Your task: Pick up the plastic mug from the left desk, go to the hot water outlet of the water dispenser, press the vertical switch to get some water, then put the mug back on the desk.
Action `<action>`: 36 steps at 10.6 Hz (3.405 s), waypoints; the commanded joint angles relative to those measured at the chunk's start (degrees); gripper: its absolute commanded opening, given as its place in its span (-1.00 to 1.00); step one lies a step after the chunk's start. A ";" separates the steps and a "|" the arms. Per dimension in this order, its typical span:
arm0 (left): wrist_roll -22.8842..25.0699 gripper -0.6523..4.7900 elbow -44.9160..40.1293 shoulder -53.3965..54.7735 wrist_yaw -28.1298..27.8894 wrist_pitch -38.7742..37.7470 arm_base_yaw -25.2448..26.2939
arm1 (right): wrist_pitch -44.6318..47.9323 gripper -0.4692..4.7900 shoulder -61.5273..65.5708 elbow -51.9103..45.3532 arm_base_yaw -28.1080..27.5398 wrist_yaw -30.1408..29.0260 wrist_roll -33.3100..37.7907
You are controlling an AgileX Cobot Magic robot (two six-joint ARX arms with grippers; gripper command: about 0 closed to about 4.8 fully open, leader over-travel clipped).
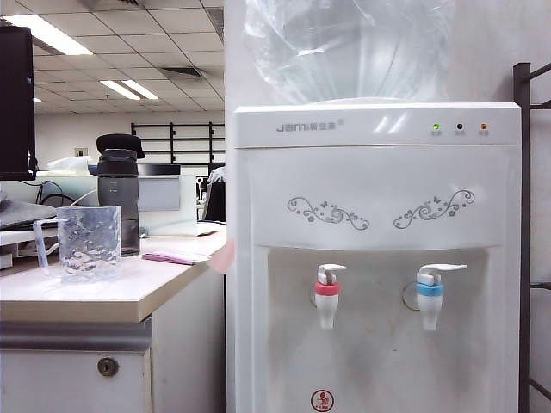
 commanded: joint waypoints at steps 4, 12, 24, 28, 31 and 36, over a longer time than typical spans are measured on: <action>-5.25 -0.78 1.38 -0.07 -0.44 0.83 -0.02 | -0.61 -0.84 -0.02 4.15 0.07 -0.11 3.83; -9.29 -0.78 19.02 20.44 -0.35 10.21 -0.52 | -1.36 -0.84 30.08 43.69 0.24 -26.14 4.63; -11.41 0.54 21.84 61.96 -7.89 26.60 -14.53 | -16.15 -0.84 40.24 49.88 46.49 -10.56 -3.17; -11.58 0.54 21.84 74.27 -13.94 36.98 -14.43 | -16.15 -0.84 40.24 49.88 46.49 -10.58 -3.17; -14.12 0.54 21.94 91.06 -21.07 54.16 -14.34 | -16.17 -0.84 40.22 49.88 46.49 -10.58 -3.13; -12.41 0.54 26.82 96.19 -20.79 54.82 -12.76 | -16.24 -0.84 40.24 49.88 46.49 -10.62 -3.06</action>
